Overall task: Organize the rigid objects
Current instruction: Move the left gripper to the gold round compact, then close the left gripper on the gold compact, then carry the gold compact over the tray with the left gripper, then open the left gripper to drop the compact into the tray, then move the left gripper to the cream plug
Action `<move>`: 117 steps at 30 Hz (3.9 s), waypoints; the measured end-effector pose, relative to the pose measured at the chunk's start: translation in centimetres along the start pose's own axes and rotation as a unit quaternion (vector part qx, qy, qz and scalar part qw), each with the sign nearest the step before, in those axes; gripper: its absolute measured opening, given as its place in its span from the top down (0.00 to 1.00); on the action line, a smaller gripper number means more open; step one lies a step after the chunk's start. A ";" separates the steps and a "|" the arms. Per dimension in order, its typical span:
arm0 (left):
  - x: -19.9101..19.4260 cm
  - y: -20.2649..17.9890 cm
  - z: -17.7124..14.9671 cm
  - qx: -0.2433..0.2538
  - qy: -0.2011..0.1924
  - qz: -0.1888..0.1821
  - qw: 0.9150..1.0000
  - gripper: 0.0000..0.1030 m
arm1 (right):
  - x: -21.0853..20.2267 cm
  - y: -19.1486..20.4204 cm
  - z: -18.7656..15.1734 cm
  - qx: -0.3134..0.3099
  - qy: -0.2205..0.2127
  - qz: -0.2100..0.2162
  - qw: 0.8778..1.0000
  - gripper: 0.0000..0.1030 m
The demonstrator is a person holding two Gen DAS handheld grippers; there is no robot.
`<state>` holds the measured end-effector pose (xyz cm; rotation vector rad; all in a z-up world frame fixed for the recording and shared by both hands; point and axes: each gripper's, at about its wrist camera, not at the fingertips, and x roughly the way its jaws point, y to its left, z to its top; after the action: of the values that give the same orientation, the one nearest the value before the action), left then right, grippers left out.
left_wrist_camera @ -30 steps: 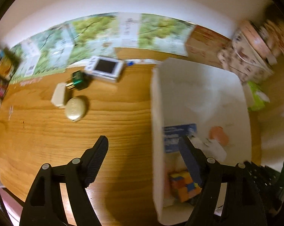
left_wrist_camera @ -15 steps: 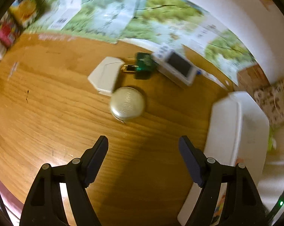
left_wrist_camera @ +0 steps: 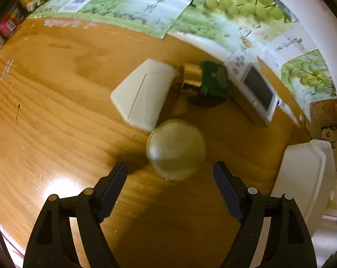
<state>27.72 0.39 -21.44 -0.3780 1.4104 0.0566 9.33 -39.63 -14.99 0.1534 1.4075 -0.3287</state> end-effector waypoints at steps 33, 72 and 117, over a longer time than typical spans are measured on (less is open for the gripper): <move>-5.6 -3.2 -3.8 0.068 -0.047 0.016 0.996 0.43 | -0.2 0.0 -0.4 -0.034 -0.018 0.018 0.999 0.90; -9.9 -18.4 -18.5 0.320 -0.036 -0.047 0.946 0.24 | -0.7 0.1 -1.5 -0.106 -0.057 0.043 0.992 0.90; -0.6 2.7 4.4 0.171 -0.016 0.060 0.983 0.22 | -0.3 1.3 -1.3 0.041 -0.018 -0.063 0.997 0.87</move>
<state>31.08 4.35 -21.01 -0.0070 1.3803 -0.0815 8.48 -38.02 -15.02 0.1252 1.3727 -0.4919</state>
